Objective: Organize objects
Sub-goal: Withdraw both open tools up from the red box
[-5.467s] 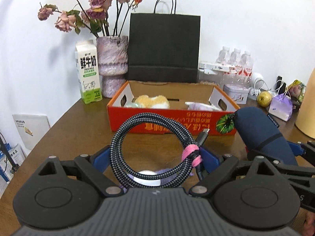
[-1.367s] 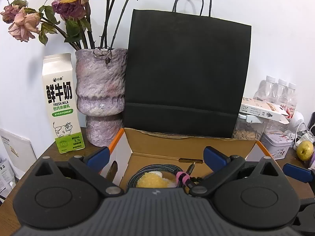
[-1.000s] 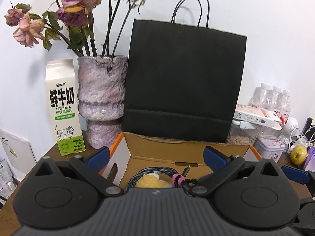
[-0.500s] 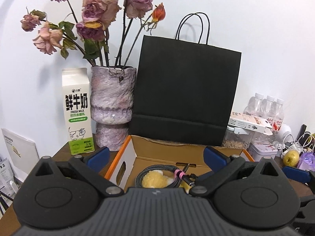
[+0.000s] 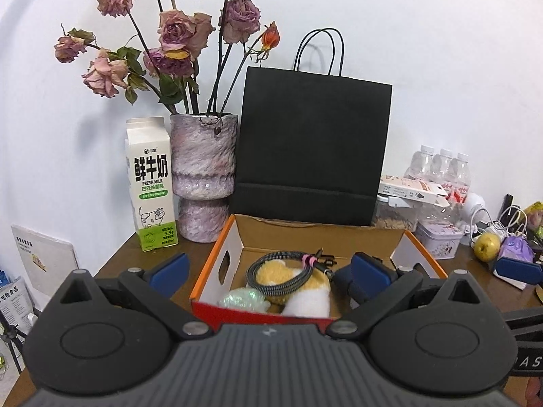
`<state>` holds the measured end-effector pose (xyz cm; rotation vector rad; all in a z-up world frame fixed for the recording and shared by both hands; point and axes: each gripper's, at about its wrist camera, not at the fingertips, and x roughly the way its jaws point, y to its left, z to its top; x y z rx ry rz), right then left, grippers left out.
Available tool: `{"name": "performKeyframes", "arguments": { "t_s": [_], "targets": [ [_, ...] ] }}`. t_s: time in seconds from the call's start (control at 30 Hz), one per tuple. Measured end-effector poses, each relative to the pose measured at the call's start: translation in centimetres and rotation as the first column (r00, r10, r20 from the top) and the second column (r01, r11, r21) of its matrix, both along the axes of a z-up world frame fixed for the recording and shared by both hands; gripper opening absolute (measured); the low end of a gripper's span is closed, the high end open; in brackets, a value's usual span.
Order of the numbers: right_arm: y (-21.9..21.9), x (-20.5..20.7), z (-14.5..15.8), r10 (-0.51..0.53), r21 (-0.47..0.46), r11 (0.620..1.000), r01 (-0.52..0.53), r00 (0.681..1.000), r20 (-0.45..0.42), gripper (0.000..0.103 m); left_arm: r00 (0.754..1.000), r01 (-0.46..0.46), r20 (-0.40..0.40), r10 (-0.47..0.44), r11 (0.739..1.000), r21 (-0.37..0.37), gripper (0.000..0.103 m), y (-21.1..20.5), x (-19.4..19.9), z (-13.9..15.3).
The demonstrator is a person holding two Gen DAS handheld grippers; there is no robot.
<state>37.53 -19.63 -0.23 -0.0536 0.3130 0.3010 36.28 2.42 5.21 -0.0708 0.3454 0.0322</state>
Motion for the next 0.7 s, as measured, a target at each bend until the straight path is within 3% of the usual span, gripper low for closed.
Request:
{"name": "performKeyframes", "arguments": {
  "t_s": [0.7],
  "targets": [
    [-2.9,-7.8,-0.8,0.023,-0.026,0.999,-0.024,1.000,-0.017,0.103,0.997,0.000,-0.072,0.002,1.000,0.016,0.103,-0.8,-7.6,-1.8]
  ]
}}
